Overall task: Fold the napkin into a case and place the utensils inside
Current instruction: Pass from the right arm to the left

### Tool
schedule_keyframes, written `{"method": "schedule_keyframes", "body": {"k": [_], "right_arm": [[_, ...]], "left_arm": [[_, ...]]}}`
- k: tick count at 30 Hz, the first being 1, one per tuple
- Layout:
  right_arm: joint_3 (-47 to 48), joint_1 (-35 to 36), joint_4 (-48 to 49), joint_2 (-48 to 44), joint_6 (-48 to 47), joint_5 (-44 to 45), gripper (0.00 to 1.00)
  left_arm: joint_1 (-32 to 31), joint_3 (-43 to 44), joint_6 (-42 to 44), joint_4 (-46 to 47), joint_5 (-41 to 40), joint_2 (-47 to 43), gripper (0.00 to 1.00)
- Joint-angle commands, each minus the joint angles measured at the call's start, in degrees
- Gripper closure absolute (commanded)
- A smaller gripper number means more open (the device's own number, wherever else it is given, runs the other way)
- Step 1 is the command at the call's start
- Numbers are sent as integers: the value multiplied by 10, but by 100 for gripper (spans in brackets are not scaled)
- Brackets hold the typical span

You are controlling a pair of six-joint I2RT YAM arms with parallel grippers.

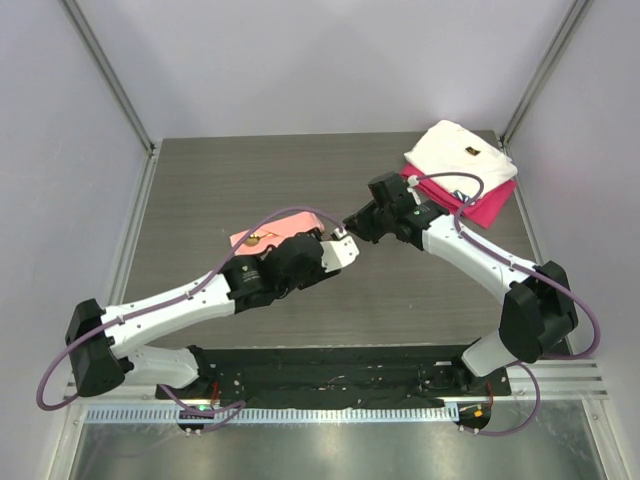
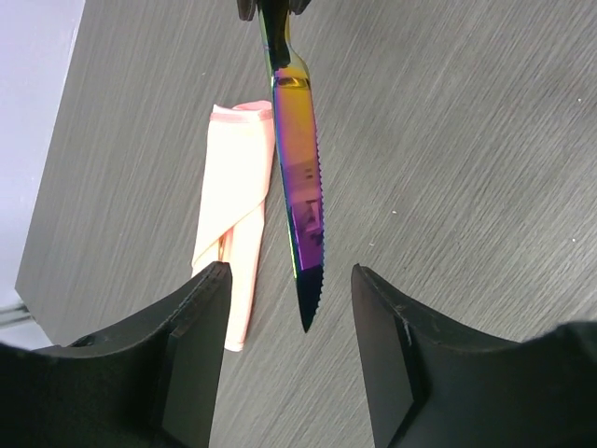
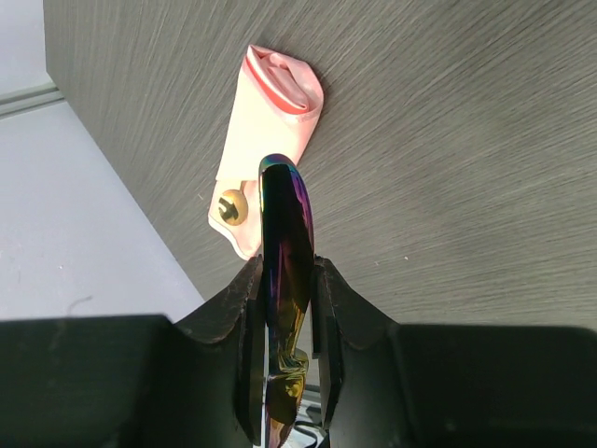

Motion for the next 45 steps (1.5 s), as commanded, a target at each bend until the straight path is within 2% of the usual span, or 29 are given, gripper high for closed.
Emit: {"method": "schedule_keyframes", "body": {"k": [1, 5, 12, 19, 22, 27, 31, 34, 35, 37, 38, 39, 42, 43, 45], "right_arm": [[24, 6, 6, -12, 24, 23, 99], [30, 9, 5, -11, 24, 25, 99], [23, 10, 4, -22, 31, 27, 99], [17, 10, 4, -28, 35, 28, 99], [12, 10, 3, -28, 41, 26, 99], [12, 10, 3, -29, 50, 23, 99], [13, 10, 3, -27, 51, 18, 99], [10, 12, 4, -27, 52, 15, 99], [8, 11, 13, -27, 51, 13, 99], [-9, 12, 33, -34, 46, 2, 97], [-18, 12, 64, -36, 43, -2, 94], [-29, 12, 75, -41, 38, -5, 83], [-44, 12, 102, -48, 14, -8, 72], [-48, 11, 105, -54, 4, -6, 63], [-60, 12, 130, -60, -13, -8, 56]], "left_arm": [[-2, 8, 14, 23, 13, -6, 46], [-2, 13, 17, 35, 21, 20, 47], [-1, 21, 26, 65, -22, 55, 50], [-1, 32, 38, 69, -51, 66, 59], [-1, 28, 42, 77, -51, 63, 53], [-2, 30, 51, 79, -47, 70, 52], [-2, 31, 57, 86, -57, 76, 66], [-2, 31, 61, 93, -62, 76, 83], [-2, 30, 61, 94, -61, 73, 92], [-1, 27, 56, 94, -47, 68, 97], [0, 21, 54, 95, -40, 61, 100], [3, 19, 49, 94, -37, 57, 100], [18, 6, 29, 82, -18, 32, 100], [29, 2, 26, 77, -9, 26, 100], [42, -3, 10, 56, 21, 4, 100]]}}
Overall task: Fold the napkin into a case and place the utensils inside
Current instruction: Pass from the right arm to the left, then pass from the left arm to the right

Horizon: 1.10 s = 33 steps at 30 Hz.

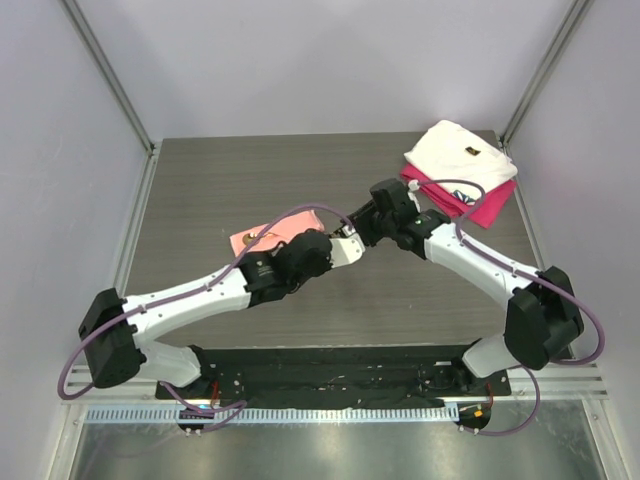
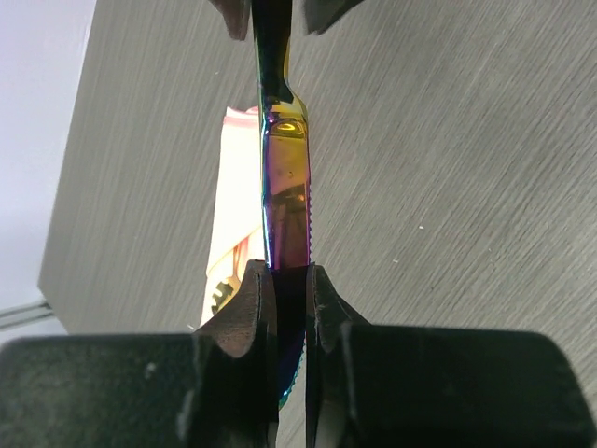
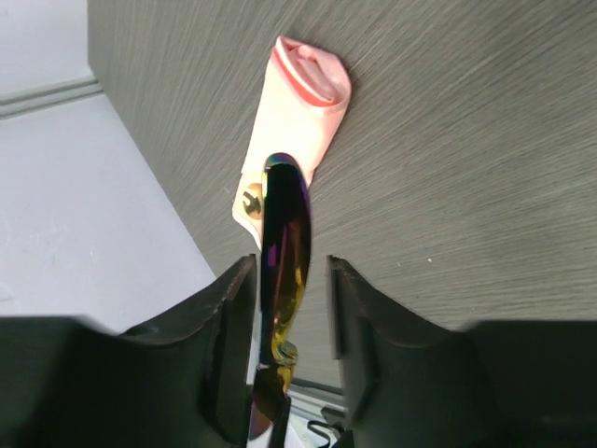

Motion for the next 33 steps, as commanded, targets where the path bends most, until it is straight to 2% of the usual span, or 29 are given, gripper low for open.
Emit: {"method": "schedule_keyframes", "body": {"k": [1, 4, 6, 9, 13, 14, 17, 18, 20, 21, 25, 27, 29, 33], "right_arm": [[-16, 5, 75, -44, -53, -12, 47], [-10, 3, 88, -47, -100, -20, 28], [-3, 1, 93, -49, -144, -22, 22], [12, -6, 93, -44, -217, -32, 5], [41, -25, 73, -30, -340, -65, 2], [48, -26, 72, -32, -404, -62, 1], [55, -21, 122, -31, -500, -106, 0], [62, -12, 129, -27, -567, -135, 0], [70, 4, 131, -19, -651, -132, 0], [63, 21, 145, -16, -750, -127, 0], [-38, 69, 213, -45, -985, -118, 0], [-56, 69, 246, -56, -1031, -145, 0], [-76, 69, 240, -74, -1104, -211, 0], [-109, 72, 223, -110, -1190, -251, 0]], "left_arm": [[33, -4, -33, -5, 48, -64, 100], [64, -6, -46, -38, 78, -91, 100], [89, -10, -55, -57, 108, -110, 100], [118, -14, -53, -95, 130, -125, 100], [181, -23, -57, -158, 194, -161, 100], [200, -25, -57, -166, 207, -166, 100], [207, -32, -60, -171, 222, -180, 100], [213, -28, -68, -175, 242, -178, 100], [220, -14, -75, -192, 254, -168, 100], [220, -11, -78, -197, 277, -164, 100], [221, -10, -109, -195, 310, -161, 100], [223, -14, -117, -194, 321, -168, 100], [225, -17, -121, -192, 338, -174, 100], [226, -25, -122, -194, 367, -188, 100]]}}
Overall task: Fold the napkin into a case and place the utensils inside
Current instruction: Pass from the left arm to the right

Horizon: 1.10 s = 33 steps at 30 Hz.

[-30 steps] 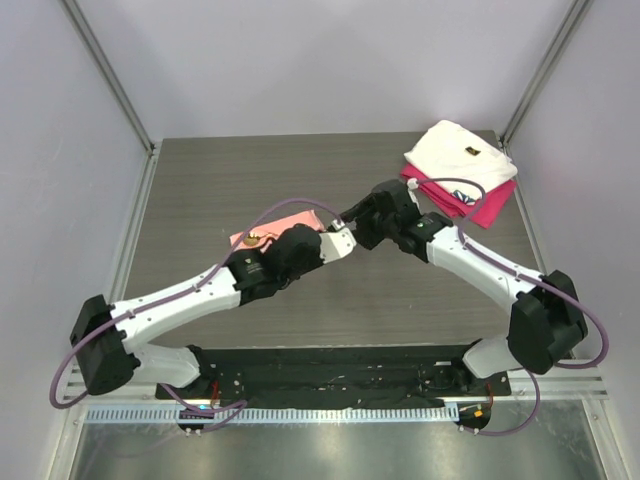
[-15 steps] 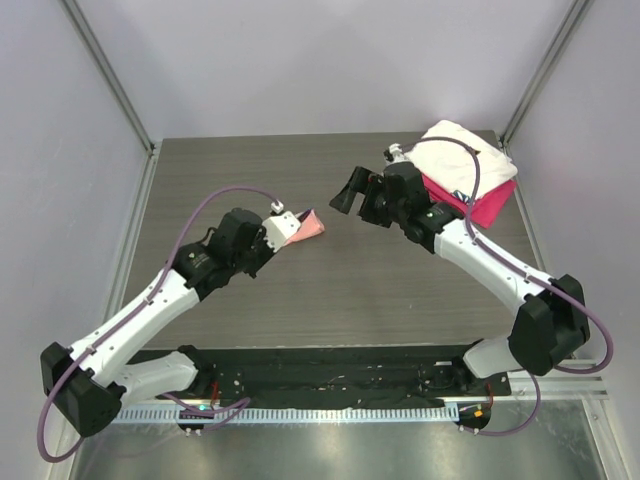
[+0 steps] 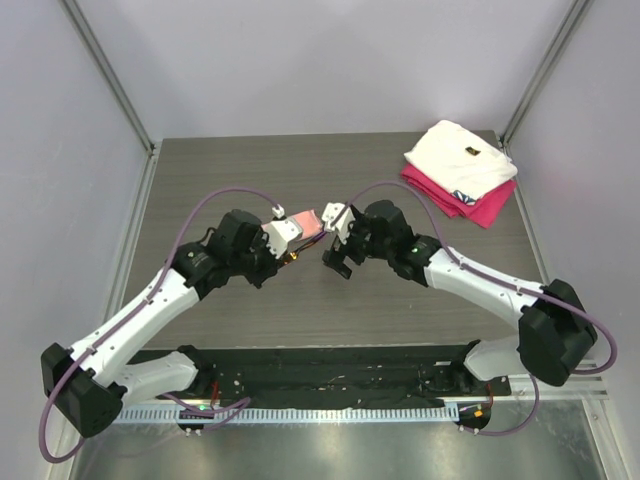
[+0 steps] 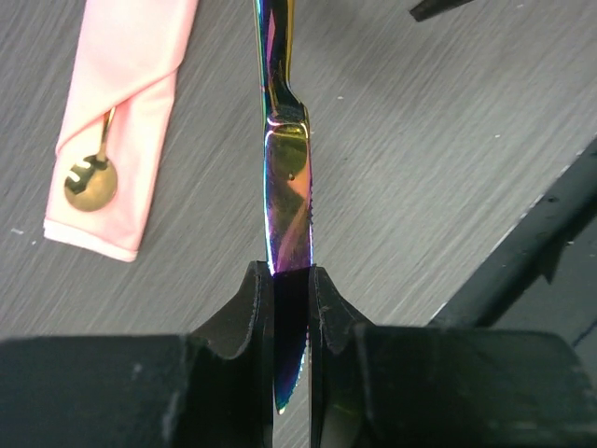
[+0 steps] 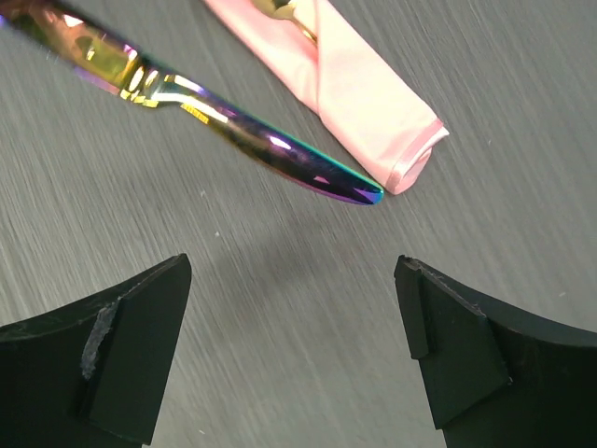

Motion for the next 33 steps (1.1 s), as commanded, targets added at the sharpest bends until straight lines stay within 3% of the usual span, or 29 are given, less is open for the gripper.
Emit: {"method": "schedule_keyframes", "body": {"k": [1, 8, 12, 17, 29, 33], "right_arm": [[-12, -1, 29, -70, -167, -69, 0], [22, 16, -54, -58, -225, -89, 0], [33, 28, -88, -50, -307, -154, 1], [56, 35, -71, -21, -312, -139, 5], [63, 57, -40, 24, -332, -129, 30], [72, 61, -41, 30, -329, -117, 51]], "left_arm": [[5, 7, -12, 13, 52, -29, 100], [5, -1, -11, 25, 78, -35, 100], [5, 7, -10, 22, 87, -32, 100], [5, 8, -12, 12, 96, -41, 100], [5, 6, -17, 12, 109, -45, 100], [5, 10, -18, 11, 111, -31, 100]]}}
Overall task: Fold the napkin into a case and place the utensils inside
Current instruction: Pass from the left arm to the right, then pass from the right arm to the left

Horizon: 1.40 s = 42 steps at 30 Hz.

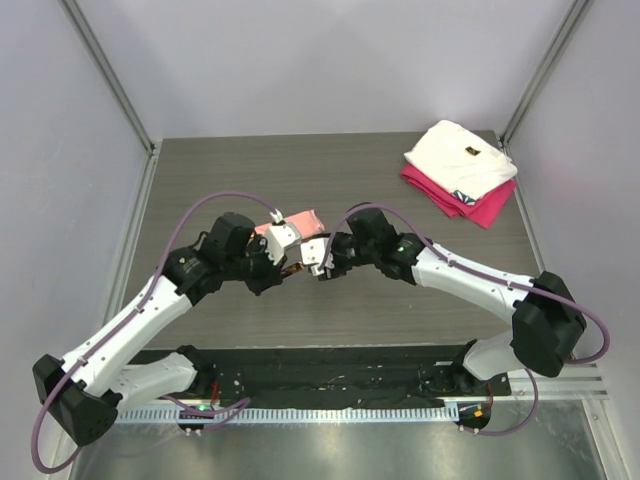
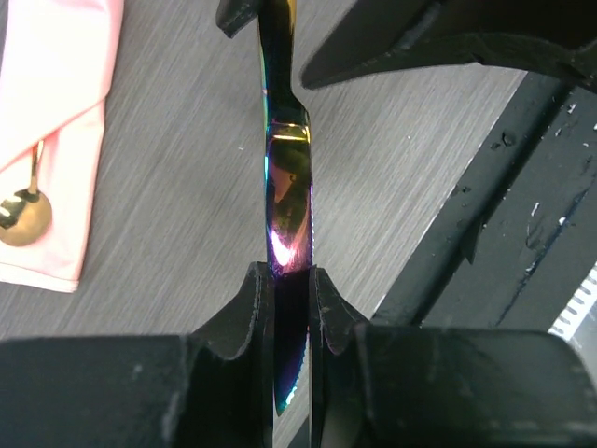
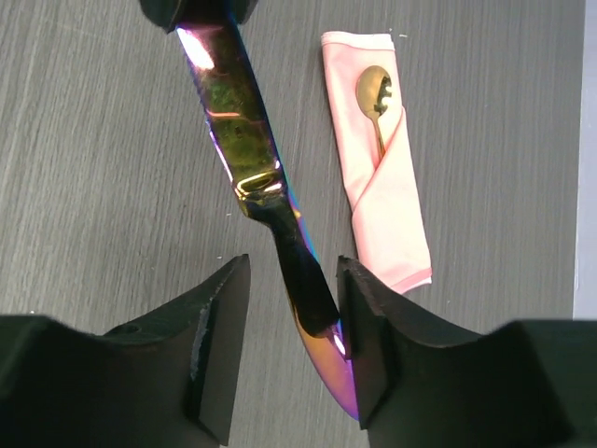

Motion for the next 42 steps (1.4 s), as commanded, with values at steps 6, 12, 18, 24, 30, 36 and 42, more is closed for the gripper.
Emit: {"method": "schedule_keyframes", "body": {"k": [6, 12, 18, 24, 30, 36, 42], "right_arm": [[30, 10, 20, 12, -12, 27, 98], [-6, 10, 91, -1, 49, 69, 99], [-41, 10, 145, -11, 80, 82, 99], [-53, 10, 150, -12, 86, 95, 99], [-62, 10, 153, -11, 79, 100, 99], [-64, 10, 156, -13, 77, 101, 99], [-58, 10, 158, -13, 93, 125, 99]], "left_arm": [[4, 7, -29, 48, 32, -3, 100], [23, 9, -89, 67, -27, -24, 85], [100, -15, -211, 98, 59, -63, 17], [168, -38, -304, 92, 127, -58, 5], [248, -44, -327, 87, 205, -38, 16], [289, -62, -351, 98, 251, -11, 29], [317, -68, -398, 135, 223, -43, 48]]}}
